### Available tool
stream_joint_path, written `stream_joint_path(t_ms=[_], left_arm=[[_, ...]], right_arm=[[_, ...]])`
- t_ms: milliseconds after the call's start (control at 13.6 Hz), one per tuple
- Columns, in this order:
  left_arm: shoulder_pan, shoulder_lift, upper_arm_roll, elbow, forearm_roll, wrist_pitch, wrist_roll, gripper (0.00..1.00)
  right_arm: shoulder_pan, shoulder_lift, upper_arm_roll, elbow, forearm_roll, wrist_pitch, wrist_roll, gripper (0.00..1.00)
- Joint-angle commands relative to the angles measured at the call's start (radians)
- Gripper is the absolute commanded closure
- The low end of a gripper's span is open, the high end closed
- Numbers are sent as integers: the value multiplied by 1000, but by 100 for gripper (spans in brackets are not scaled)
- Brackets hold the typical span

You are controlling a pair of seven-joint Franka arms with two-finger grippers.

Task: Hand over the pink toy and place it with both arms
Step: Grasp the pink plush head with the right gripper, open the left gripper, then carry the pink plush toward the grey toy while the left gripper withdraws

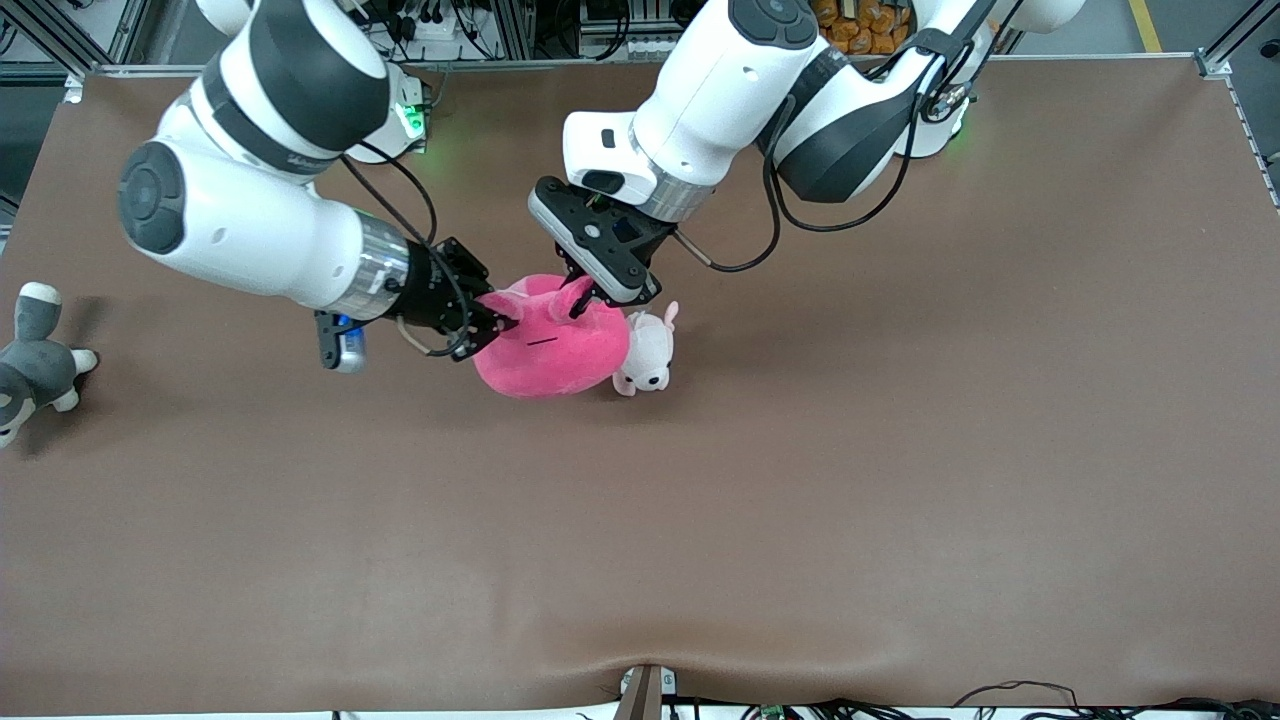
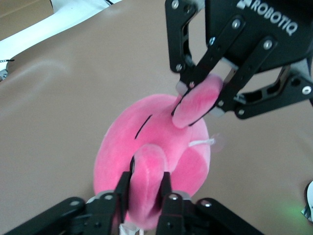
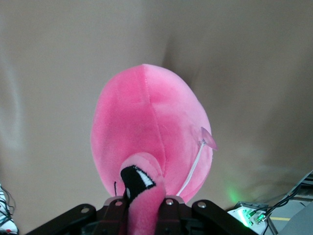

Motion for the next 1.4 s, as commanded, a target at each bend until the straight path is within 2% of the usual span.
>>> stream_joint_path(t_ms=[0,367,514,808,1102,1322], left_arm=[[-5,0,4,14,-13,-2,-5,0],[-3,-3,4,14,-13,-3,-5,0],[-3,-7,4,12,-13,-3,-5,0],[15,-32,4,8,-17,-20,-40,0],[41,-66,12,9,-17,-124,-88,0],[82,-99,13,8,-16,-208,-118,0]], right_arm=[[-84,-33,10,-6,-4,-70,8,100],[-208,-42,10,-6,16,-214,-91,100],[-274,-33,8,-10,48,-274,-175,100],[-402,3,8,-15,48,-419,-358,100],[-498,76,7,-15,37,-493,-539,100],[-578,133,7,-12,24,-533,-591,100]])
